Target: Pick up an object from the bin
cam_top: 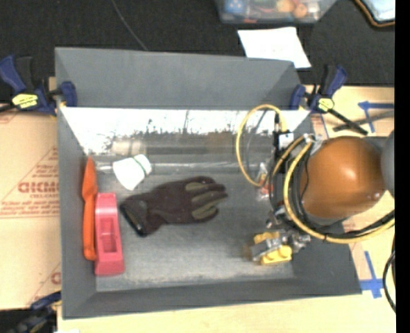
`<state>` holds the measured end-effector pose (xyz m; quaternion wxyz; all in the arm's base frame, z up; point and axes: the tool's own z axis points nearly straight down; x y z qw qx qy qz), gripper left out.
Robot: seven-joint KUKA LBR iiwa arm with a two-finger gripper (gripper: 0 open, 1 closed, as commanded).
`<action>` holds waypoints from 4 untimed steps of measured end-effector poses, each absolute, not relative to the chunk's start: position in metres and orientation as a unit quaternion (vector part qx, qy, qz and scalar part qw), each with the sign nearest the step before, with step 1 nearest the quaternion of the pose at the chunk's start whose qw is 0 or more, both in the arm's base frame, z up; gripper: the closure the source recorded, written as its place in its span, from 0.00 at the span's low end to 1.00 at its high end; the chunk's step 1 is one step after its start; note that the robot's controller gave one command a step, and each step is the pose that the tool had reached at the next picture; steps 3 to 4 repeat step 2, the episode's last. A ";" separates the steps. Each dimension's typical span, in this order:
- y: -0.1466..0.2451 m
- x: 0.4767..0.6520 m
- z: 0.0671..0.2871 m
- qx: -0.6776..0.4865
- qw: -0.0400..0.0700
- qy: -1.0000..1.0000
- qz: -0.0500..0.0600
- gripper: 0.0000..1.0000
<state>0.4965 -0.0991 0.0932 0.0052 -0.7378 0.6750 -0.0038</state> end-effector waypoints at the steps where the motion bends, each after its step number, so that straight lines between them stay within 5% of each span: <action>1: -0.098 0.496 0.124 -0.738 0.004 0.675 -0.002 1.00; 2: -0.099 0.496 0.160 -0.738 0.005 0.675 -0.003 1.00; 4: -0.099 0.496 0.160 -0.738 0.005 0.675 -0.003 1.00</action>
Offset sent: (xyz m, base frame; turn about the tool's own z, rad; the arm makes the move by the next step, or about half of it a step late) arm -0.0011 0.0005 0.0283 0.0003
